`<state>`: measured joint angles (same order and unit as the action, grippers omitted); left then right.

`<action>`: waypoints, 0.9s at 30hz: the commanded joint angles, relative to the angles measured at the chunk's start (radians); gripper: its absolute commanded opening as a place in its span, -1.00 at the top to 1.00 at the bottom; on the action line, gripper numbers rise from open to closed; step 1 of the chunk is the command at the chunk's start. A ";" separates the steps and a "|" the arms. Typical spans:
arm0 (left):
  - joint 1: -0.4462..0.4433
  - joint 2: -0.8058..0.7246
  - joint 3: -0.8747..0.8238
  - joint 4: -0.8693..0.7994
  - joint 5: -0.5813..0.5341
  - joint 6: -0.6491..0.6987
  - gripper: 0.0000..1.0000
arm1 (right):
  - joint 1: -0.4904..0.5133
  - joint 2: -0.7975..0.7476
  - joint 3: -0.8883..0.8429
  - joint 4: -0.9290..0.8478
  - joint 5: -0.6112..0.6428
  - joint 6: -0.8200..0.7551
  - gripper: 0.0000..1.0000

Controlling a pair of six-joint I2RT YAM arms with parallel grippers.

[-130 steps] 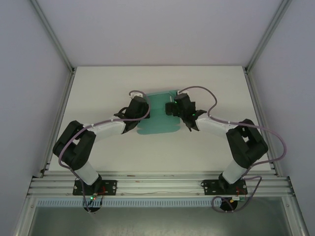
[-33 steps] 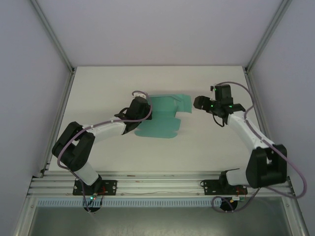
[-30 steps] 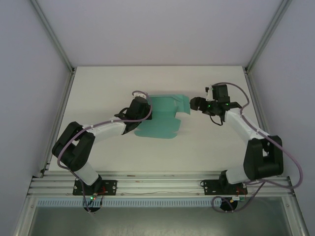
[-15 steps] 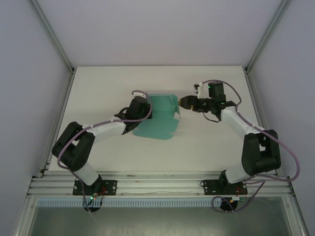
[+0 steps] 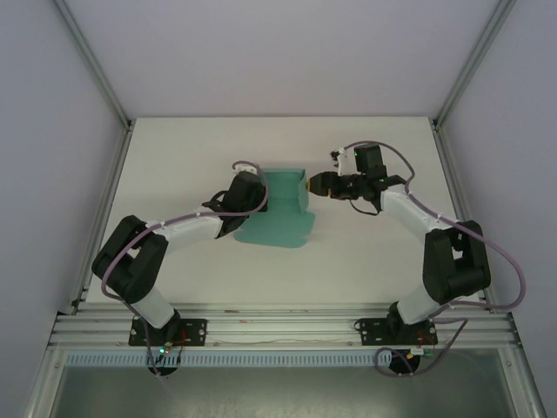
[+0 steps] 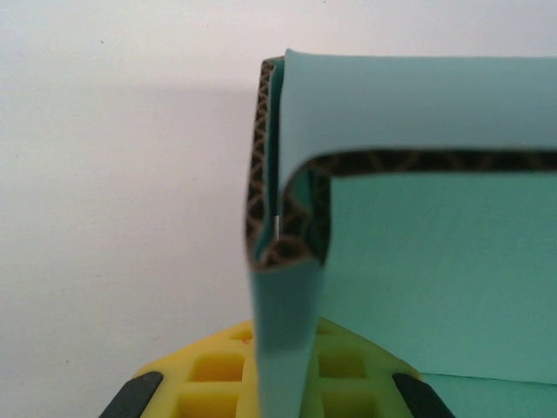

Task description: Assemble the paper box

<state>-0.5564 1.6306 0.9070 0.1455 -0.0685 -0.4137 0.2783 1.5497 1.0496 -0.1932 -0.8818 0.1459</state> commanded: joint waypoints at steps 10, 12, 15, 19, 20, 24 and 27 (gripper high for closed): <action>0.001 0.025 0.033 -0.024 -0.027 0.000 1.00 | 0.019 -0.062 -0.002 -0.146 -0.160 -0.201 -0.04; 0.001 0.021 0.028 -0.015 -0.011 0.007 1.00 | 0.020 -0.066 -0.014 -0.133 -0.156 -0.216 -0.05; 0.001 0.020 0.023 0.001 0.006 0.017 1.00 | 0.023 -0.042 0.005 -0.124 -0.130 -0.212 -0.07; 0.001 0.038 0.043 -0.021 0.020 0.018 1.00 | 0.056 -0.007 0.035 -0.088 -0.037 -0.208 -0.18; 0.001 0.038 0.043 -0.020 0.023 0.017 1.00 | 0.068 0.002 0.045 -0.088 0.003 -0.208 -0.17; -0.001 0.038 0.043 -0.014 0.036 0.015 1.00 | 0.130 0.044 0.085 -0.083 0.204 -0.192 -0.11; -0.003 0.035 0.039 -0.005 0.062 0.023 1.00 | 0.164 0.074 0.093 -0.027 0.353 -0.131 0.01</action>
<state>-0.5526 1.6611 0.9192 0.1303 -0.0574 -0.4095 0.4149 1.5970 1.1175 -0.2836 -0.7216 -0.0288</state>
